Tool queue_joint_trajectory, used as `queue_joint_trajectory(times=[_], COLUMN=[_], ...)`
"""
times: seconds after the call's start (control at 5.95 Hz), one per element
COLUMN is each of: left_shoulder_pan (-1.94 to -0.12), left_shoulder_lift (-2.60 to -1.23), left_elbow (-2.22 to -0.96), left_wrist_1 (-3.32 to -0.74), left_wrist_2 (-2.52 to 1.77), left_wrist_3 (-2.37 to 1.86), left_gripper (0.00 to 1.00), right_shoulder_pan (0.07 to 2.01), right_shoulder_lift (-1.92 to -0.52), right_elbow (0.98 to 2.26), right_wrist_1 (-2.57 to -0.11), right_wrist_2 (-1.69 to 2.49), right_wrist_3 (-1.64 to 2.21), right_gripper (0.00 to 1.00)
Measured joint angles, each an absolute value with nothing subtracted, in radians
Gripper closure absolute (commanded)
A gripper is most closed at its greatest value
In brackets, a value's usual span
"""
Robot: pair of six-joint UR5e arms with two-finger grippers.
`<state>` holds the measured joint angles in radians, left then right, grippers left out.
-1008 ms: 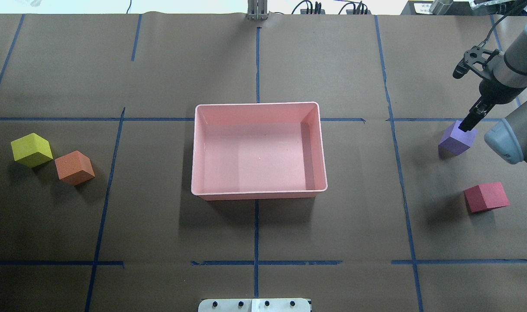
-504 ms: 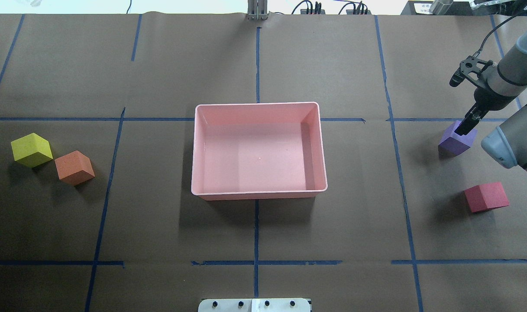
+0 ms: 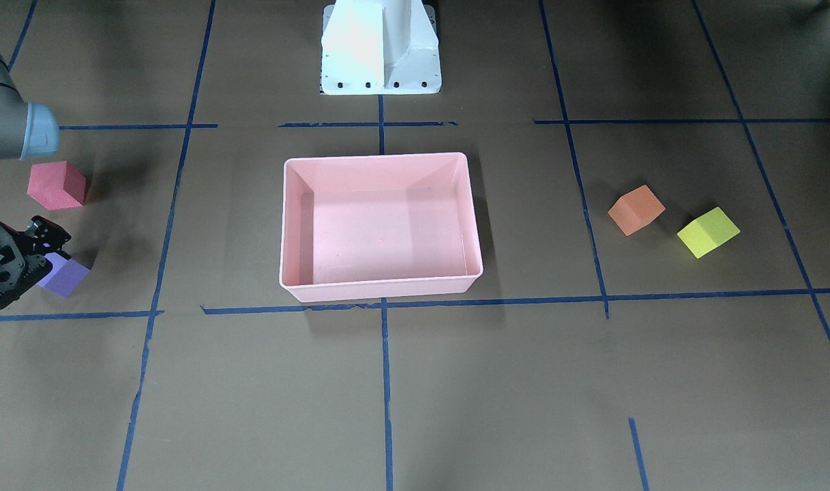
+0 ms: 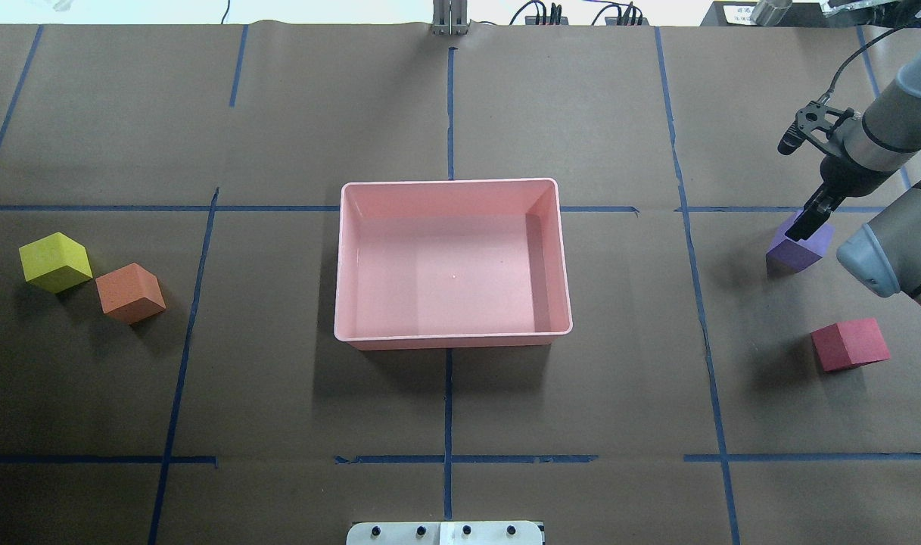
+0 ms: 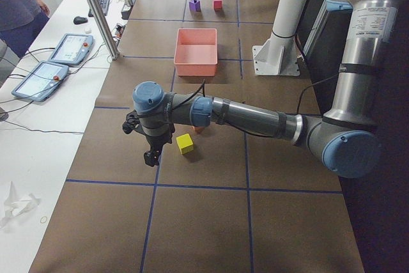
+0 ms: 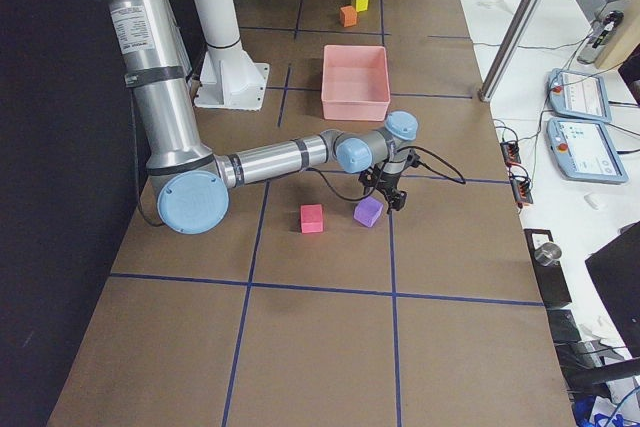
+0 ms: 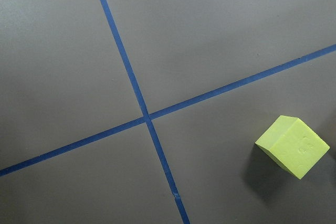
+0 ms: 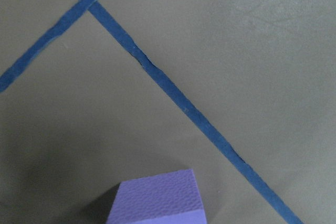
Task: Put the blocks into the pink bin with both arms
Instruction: 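Lower the right gripper onto the purple cube and close it, then carry the purple cube with the right gripper into the pink bin and release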
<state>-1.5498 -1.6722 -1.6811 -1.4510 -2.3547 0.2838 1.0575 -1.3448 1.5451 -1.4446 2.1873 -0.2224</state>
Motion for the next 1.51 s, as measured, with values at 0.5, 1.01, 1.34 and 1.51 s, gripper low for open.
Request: queue_joint_trajectory(times=[0.5,1.01,1.34,1.51], left_shoulder_pan=[-1.550,-1.549,-1.550,-1.551], left_shoulder_lift=[-1.672,-1.672,-1.672,-1.672], left_elbow=[-1.681,-1.681,-1.681,-1.683], left_wrist_1=[-1.451,-1.451,-1.451,-1.451], left_wrist_2=[-2.355,-2.355,-2.355,-2.355], left_wrist_3=[0.284,0.284,0.284,0.285], left_gripper=[0.00,0.00,0.00,0.00], right_shoulder_pan=[1.022,0.990,0.988,0.990], right_shoulder_lift=[-1.363,-1.374,-1.375,-1.351], right_elbow=[1.537,1.532,1.548,1.590], right_wrist_1=[-1.445,-1.447,-1.451,-1.492], right_wrist_2=[2.177,2.168,2.170,2.177], right_wrist_3=[-0.225,-0.228,-0.225,-0.203], right_gripper=[0.09,0.48,0.50,0.48])
